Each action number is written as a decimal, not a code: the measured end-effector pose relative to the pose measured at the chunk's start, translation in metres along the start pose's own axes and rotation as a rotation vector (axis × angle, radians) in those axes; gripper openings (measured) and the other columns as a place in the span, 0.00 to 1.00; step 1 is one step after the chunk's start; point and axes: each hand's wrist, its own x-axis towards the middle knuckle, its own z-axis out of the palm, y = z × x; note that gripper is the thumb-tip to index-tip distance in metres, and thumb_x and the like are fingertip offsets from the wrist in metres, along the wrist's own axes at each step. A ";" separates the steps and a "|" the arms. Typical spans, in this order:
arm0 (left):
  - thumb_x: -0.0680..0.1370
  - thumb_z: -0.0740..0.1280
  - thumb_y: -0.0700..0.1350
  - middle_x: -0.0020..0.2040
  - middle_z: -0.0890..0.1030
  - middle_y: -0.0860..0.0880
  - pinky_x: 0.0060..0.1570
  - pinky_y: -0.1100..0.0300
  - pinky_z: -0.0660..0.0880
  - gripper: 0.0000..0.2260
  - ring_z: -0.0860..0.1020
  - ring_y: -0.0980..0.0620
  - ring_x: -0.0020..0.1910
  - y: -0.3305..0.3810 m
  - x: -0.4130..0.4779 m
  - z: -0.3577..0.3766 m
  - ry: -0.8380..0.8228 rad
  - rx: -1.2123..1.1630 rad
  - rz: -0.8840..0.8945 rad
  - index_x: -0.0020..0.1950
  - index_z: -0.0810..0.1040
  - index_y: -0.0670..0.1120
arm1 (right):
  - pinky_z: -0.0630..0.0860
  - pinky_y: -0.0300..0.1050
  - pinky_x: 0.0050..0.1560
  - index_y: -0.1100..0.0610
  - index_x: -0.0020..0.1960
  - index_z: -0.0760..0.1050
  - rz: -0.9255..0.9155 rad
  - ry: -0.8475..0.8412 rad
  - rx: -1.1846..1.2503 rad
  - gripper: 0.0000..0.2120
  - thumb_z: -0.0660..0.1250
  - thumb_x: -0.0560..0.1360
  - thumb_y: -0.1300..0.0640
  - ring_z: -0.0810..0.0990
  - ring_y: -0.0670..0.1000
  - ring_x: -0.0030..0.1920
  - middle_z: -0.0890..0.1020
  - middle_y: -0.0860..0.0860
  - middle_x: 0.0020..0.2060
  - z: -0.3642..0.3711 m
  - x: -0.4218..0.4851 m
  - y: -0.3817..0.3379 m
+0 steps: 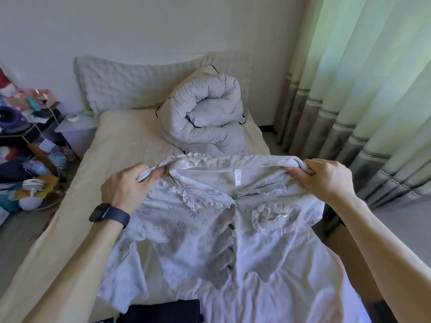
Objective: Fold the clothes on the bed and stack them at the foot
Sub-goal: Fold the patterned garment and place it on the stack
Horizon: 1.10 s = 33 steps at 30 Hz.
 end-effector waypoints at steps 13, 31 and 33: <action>0.83 0.56 0.58 0.32 0.70 0.56 0.28 0.59 0.61 0.16 0.71 0.50 0.31 -0.078 0.079 0.216 -0.497 0.214 -0.127 0.57 0.78 0.50 | 0.65 0.49 0.38 0.52 0.44 0.66 -0.150 -0.583 -0.060 0.19 0.56 0.82 0.38 0.75 0.57 0.40 0.73 0.46 0.36 0.247 0.090 0.070; 0.86 0.51 0.50 0.38 0.73 0.45 0.37 0.48 0.75 0.14 0.76 0.41 0.37 -0.237 0.065 0.554 -0.700 0.379 -0.065 0.63 0.70 0.44 | 0.79 0.46 0.32 0.51 0.49 0.73 0.682 -0.704 0.140 0.12 0.59 0.84 0.44 0.82 0.60 0.33 0.83 0.58 0.36 0.651 0.051 0.134; 0.86 0.52 0.49 0.42 0.77 0.42 0.36 0.48 0.73 0.14 0.75 0.41 0.36 -0.242 0.080 0.566 -0.606 0.370 -0.118 0.62 0.72 0.43 | 0.81 0.58 0.46 0.53 0.51 0.73 0.626 -0.549 0.122 0.12 0.59 0.83 0.44 0.83 0.65 0.43 0.82 0.63 0.43 0.674 0.058 0.129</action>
